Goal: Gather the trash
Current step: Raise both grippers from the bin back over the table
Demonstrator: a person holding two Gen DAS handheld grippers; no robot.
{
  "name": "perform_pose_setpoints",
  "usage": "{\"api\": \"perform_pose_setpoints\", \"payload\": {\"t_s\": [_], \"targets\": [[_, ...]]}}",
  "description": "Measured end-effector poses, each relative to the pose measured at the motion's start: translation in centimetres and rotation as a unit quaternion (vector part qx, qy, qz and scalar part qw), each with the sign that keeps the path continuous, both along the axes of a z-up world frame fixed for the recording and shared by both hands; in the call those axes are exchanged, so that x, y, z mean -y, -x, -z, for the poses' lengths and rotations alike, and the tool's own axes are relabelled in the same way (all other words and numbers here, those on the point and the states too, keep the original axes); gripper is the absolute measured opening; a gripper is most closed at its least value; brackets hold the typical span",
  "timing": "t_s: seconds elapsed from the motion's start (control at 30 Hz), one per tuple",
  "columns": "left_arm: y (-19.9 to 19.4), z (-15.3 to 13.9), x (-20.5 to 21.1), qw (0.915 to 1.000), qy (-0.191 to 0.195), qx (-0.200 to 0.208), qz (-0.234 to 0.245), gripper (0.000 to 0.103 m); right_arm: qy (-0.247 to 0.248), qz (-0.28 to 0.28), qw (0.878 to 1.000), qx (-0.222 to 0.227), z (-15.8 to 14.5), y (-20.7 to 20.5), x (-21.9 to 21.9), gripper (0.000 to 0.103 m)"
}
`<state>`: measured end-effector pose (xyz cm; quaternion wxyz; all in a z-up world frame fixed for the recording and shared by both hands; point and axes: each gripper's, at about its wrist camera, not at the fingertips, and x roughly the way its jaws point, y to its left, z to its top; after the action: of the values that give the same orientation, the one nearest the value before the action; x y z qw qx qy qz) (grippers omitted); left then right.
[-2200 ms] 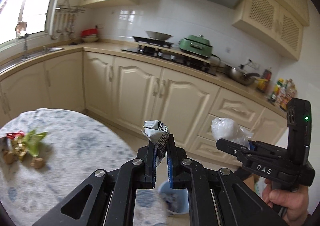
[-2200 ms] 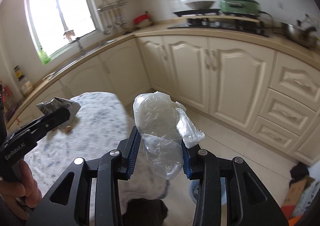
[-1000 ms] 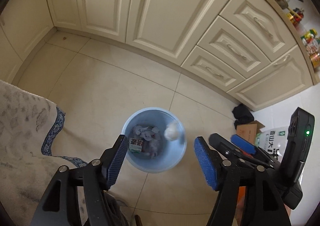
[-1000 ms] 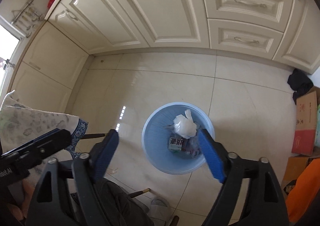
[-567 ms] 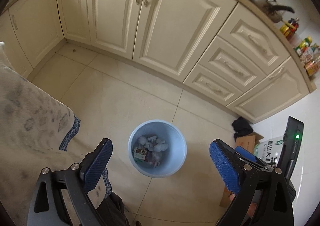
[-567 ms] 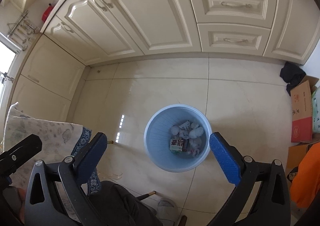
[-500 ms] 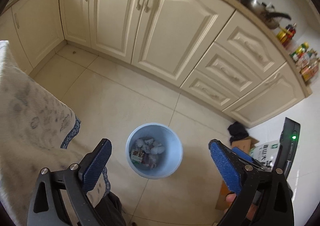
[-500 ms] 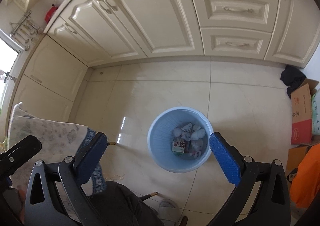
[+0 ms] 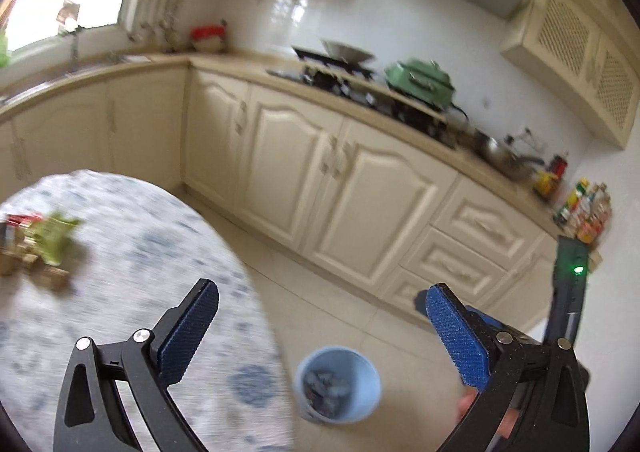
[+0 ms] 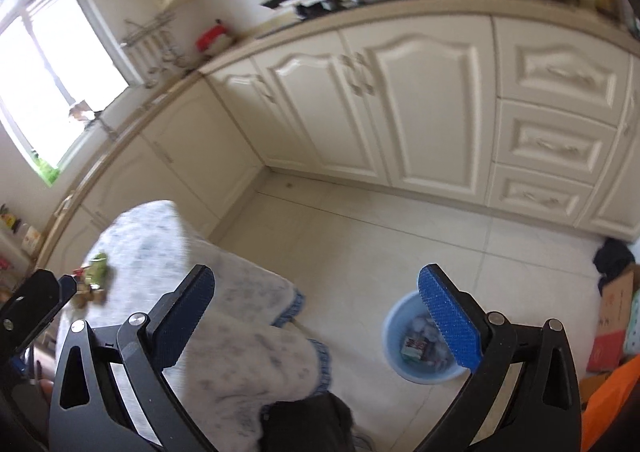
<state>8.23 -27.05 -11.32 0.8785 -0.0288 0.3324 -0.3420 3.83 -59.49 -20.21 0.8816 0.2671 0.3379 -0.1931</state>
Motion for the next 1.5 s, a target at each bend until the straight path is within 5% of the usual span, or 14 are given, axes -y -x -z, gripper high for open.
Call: {"api": "perform_pose_setpoints", "payload": {"t_s": [0.37, 0.6, 0.93, 1.13, 1.5], "targets": [[4.7, -3.2, -18.2, 0.9853, 0.005, 0.071, -0.155, 0.102, 0.047, -0.137, 0.987, 0.07, -7.2, -6.5, -14.5, 0.103], [7.6, -5.1, -25.0, 0.9672, 0.005, 0.099, -0.234, 0.102, 0.092, -0.204, 0.971, 0.086, -9.1, -8.8, -22.5, 0.103], [10.6, -5.4, -28.2, 0.9516, -0.012, 0.115, -0.285, 0.102, 0.13, -0.246, 0.956, 0.092, -9.8, -10.1, -28.2, 0.103], [9.1, -4.1, -28.8, 0.9465, -0.028, 0.116, -0.3, 0.102, 0.148, -0.255, 0.952, 0.086, -9.8, -10.7, -29.6, 0.103], [2.3, -1.0, -29.6, 0.9515, -0.072, 0.072, -0.29, 0.102, 0.161, -0.294, 0.942, 0.004, -4.2, -16.6, -32.1, 0.103]]}}
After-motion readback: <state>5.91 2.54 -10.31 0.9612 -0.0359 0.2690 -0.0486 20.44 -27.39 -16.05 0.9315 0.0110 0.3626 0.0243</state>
